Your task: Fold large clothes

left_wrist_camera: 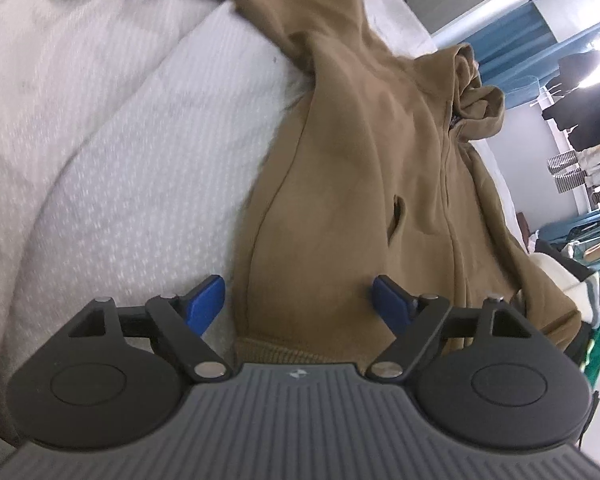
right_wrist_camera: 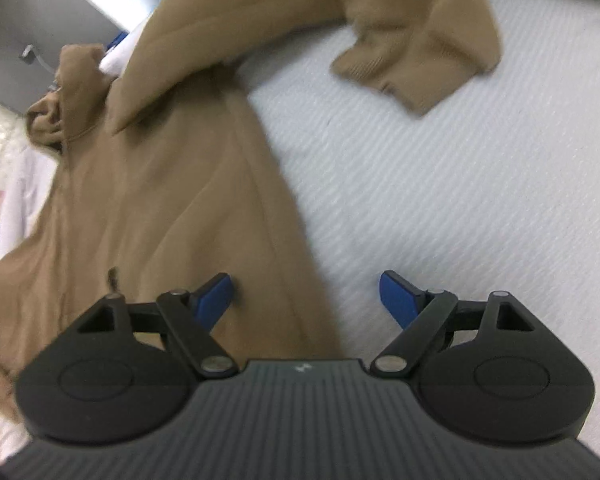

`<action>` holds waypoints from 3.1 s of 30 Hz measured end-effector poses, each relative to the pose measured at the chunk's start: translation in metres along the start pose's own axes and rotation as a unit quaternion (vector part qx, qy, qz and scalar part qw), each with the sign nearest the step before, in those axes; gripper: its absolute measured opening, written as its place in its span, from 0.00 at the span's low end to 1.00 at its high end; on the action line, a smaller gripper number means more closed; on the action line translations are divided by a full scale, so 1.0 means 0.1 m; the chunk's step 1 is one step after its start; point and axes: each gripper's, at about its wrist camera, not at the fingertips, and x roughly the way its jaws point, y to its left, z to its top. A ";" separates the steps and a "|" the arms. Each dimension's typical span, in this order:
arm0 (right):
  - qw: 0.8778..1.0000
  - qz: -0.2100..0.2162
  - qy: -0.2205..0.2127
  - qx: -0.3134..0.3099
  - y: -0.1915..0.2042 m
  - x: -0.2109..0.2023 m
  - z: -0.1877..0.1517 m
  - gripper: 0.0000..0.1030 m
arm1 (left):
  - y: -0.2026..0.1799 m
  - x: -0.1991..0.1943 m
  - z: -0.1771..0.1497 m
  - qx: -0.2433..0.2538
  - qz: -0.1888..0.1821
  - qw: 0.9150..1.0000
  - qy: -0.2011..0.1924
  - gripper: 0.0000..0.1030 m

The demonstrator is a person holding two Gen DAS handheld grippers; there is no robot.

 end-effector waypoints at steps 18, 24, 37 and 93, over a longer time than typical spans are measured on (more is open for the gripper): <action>0.991 0.075 0.095 -0.054 0.29 0.04 -0.19 0.73 | -0.14 0.11 -0.23 0.040 -0.005 0.997 0.064 0.70; 0.989 0.013 0.075 -0.129 0.55 -0.13 -0.19 0.24 | -0.20 -0.15 -0.13 0.071 -0.019 0.996 0.042 0.15; 0.969 0.094 0.008 -0.230 0.75 -1.37 -0.12 0.17 | 0.07 -0.96 0.41 -0.013 -0.121 0.993 -0.007 0.09; 0.949 0.025 -0.051 -0.311 1.96 0.30 -0.74 0.41 | -1.36 0.78 0.00 0.311 0.026 0.948 -0.060 0.52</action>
